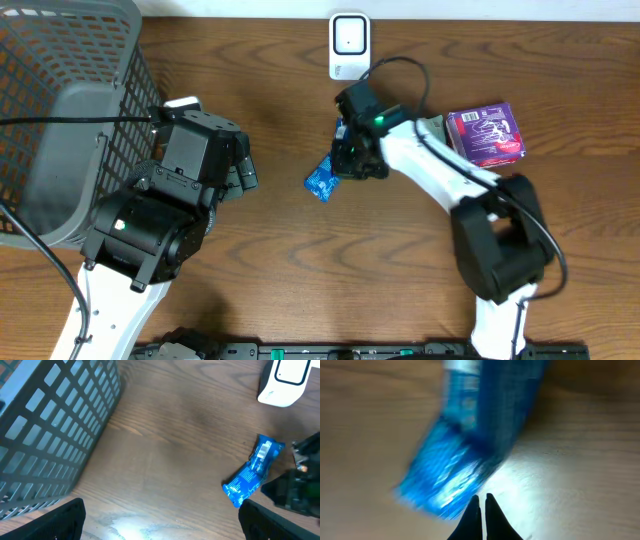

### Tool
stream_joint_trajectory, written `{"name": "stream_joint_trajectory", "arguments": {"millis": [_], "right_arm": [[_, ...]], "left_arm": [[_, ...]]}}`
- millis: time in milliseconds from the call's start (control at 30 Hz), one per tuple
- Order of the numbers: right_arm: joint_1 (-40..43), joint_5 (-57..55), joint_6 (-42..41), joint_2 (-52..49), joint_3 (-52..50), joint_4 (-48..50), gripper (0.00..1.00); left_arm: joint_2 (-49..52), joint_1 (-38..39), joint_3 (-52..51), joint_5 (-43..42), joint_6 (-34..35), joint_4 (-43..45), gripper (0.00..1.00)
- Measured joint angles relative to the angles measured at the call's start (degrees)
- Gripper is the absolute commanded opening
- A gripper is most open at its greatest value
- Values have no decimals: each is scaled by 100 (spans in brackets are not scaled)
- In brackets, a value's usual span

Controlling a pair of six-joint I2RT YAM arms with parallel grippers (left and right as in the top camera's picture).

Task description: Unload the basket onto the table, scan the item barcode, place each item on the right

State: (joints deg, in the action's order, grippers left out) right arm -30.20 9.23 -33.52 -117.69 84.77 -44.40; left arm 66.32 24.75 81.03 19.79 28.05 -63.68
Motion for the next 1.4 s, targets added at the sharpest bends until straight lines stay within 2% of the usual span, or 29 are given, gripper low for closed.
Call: {"name": "stream_joint_trajectory", "arguments": {"millis": [267, 700, 800, 1033, 1133, 1300, 1400], "right_arm": [[-26, -765, -186, -374, 22, 170, 4], [-26, -911, 140, -573, 22, 1700, 6], [-26, -831, 262, -623, 22, 1910, 2], [-2, -479, 415, -612, 24, 1867, 6], [28, -341, 481, -455, 26, 1539, 9], [74, -260, 544, 240, 57, 1117, 2], [63, -212, 555, 638, 166, 946, 2]], "left_arm": [[0, 0, 0, 2, 0, 0, 98], [0, 0, 0, 0, 0, 0, 98], [0, 0, 0, 0, 0, 0, 98], [0, 0, 0, 0, 0, -2, 98], [0, 0, 0, 0, 0, -2, 98], [0, 0, 0, 0, 0, 0, 98], [0, 0, 0, 0, 0, -2, 98]]}}
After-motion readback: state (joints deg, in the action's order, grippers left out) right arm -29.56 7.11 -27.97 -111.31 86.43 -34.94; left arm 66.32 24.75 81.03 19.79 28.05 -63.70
